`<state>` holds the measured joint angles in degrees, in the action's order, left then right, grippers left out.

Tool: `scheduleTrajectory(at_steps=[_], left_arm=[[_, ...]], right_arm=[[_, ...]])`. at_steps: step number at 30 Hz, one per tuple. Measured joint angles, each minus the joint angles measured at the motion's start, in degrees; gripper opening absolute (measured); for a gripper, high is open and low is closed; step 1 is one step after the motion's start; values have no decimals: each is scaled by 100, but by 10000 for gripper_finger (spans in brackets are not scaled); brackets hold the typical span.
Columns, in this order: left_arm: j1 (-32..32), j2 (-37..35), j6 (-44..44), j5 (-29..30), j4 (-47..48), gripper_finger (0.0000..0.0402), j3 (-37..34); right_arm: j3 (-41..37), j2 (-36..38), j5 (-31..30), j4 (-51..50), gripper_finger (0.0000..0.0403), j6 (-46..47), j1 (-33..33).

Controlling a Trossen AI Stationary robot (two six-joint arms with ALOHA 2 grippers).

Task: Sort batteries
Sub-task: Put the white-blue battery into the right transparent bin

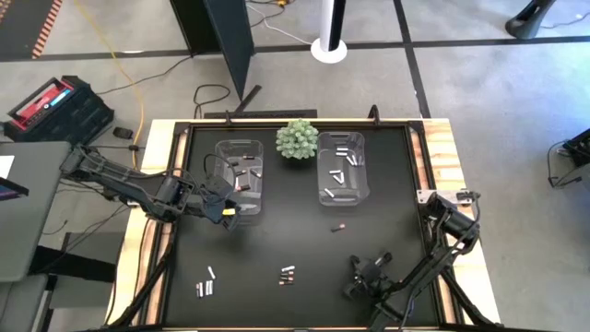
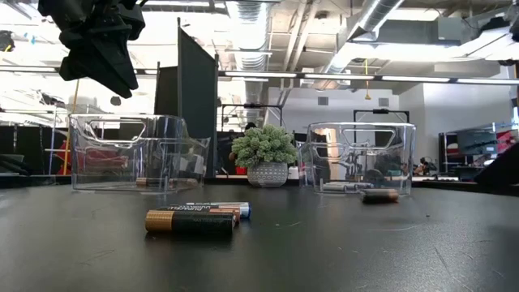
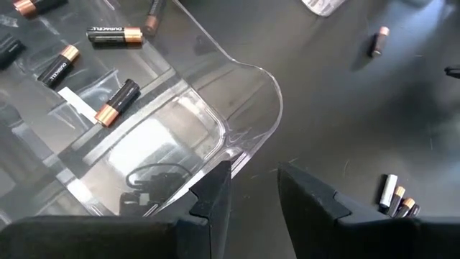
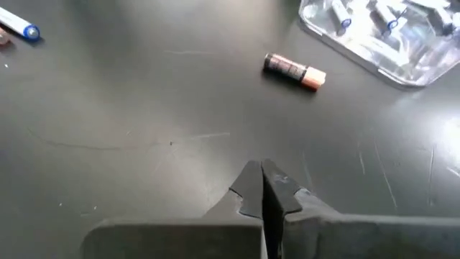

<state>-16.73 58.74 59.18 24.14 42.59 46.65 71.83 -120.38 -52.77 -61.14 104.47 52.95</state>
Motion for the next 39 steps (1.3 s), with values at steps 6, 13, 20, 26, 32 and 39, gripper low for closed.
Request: scheduleTrajectory(at_steps=[6,13,20,26,32,39], left_arm=[[0,0,-2,1,0,112,1],[0,-1,-7,2,1,112,1],[0,0,-283,4,0,112,1],[0,-1,-305,4,0,112,1],[0,-1,-352,4,0,112,1],[0,0,-587,4,0,112,1]], right_arm=[[0,2,231,11,37,2,-53],[4,2,529,203,96,-10,-120],[4,2,539,252,177,-17,-121],[9,4,677,379,222,-12,-136],[9,13,791,478,230,4,-136],[169,22,1079,1027,230,17,-111]])
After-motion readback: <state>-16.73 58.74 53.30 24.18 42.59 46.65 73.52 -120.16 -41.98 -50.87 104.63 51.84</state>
